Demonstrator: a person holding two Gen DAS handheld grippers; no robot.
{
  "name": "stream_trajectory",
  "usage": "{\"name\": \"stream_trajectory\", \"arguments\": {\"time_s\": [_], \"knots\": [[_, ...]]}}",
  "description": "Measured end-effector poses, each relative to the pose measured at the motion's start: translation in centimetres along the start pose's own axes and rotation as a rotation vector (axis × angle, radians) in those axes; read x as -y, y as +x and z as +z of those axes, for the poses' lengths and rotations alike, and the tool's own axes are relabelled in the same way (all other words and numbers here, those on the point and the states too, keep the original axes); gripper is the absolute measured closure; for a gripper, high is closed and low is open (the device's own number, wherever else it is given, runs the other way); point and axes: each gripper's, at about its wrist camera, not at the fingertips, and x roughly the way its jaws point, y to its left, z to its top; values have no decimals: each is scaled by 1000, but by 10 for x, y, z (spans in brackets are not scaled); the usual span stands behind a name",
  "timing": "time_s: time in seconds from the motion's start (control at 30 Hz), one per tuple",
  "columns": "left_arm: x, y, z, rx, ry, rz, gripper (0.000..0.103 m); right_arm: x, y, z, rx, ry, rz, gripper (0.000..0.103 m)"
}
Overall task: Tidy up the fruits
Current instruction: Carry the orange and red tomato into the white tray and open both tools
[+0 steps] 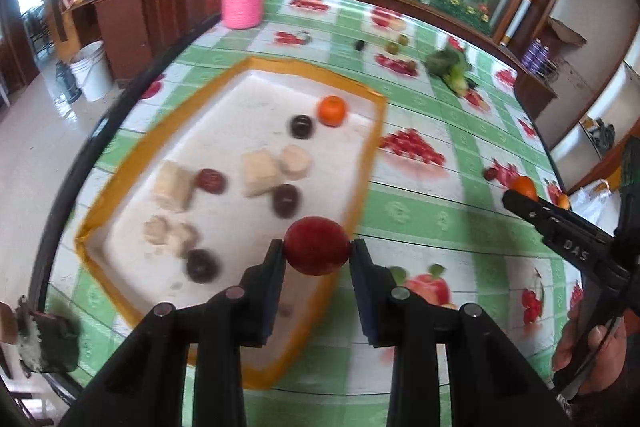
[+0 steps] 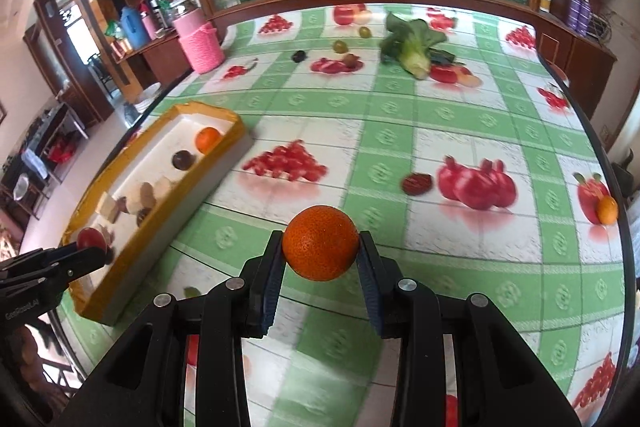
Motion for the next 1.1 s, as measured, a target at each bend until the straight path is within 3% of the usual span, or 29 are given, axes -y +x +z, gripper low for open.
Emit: {"name": "stream_trajectory", "arguments": {"time_s": [0.27, 0.43, 0.63, 0.83, 1.1], "knots": [[-63, 7, 25, 4, -64, 80, 67, -54, 24, 43, -5, -79, 85, 69], [-84, 18, 47, 3, -84, 70, 67, -88, 54, 74, -13, -118, 124, 68], [-83, 47, 68, -31, -68, 48, 67, -117, 101, 97, -72, -151, 164, 68], [-82, 79, 79, -81, -66, 34, 67, -137, 153, 111, -144, -185, 145, 68], [-89, 98, 83, -114, -63, 35, 67, -145, 184, 113, -200, -218, 112, 68]]}}
